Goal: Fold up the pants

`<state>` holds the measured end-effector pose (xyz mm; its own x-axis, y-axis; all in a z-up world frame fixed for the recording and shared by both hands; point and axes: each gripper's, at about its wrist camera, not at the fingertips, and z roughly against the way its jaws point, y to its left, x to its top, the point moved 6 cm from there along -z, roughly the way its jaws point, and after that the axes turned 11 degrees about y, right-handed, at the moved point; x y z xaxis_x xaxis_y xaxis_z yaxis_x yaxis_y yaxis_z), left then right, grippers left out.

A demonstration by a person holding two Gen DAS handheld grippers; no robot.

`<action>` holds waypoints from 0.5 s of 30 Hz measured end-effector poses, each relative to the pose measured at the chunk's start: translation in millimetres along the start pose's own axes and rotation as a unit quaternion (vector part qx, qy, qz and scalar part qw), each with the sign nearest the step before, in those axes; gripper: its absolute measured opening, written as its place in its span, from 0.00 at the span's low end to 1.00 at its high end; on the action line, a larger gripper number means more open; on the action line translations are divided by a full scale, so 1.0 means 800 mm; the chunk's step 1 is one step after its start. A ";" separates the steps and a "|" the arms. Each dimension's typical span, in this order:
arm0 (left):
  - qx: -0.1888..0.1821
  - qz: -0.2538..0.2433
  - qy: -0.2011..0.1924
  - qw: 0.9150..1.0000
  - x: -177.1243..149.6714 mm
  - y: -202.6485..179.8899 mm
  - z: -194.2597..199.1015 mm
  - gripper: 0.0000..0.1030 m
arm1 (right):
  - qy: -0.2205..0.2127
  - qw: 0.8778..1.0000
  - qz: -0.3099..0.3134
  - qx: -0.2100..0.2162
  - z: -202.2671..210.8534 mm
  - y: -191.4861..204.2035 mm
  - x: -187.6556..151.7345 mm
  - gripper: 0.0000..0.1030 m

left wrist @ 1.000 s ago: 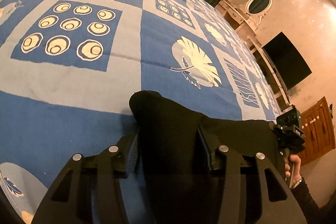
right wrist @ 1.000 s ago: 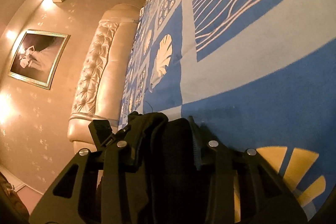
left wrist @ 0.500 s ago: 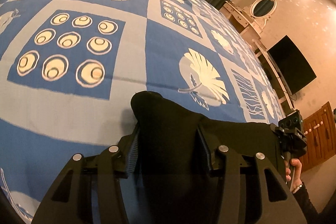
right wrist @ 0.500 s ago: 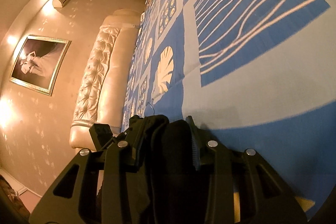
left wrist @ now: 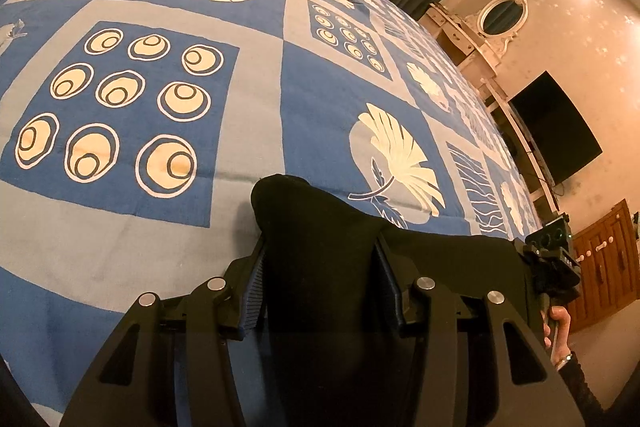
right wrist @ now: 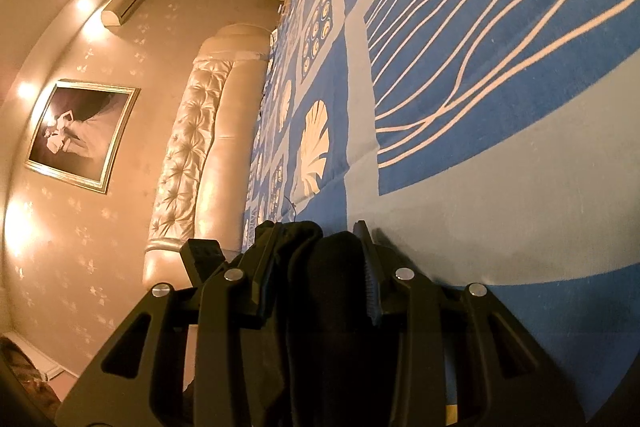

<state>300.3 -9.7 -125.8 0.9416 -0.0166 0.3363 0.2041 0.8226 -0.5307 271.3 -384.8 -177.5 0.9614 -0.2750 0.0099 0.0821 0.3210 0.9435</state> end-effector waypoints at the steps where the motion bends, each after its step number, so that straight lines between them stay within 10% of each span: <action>1: -0.001 0.000 0.000 1.000 -0.001 0.000 0.000 0.47 | 0.000 1.000 0.000 0.001 0.000 -0.001 0.001 0.33; 15: -0.034 0.015 -0.007 0.999 -0.015 -0.005 0.014 0.77 | -0.014 0.999 -0.028 0.026 0.038 -0.009 -0.017 0.53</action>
<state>285.0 -6.0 -118.9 0.9438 0.0151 0.3302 0.1944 0.7825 -0.5915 249.9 -410.9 -174.4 0.9479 -0.3167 -0.0342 0.1207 0.2576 0.9587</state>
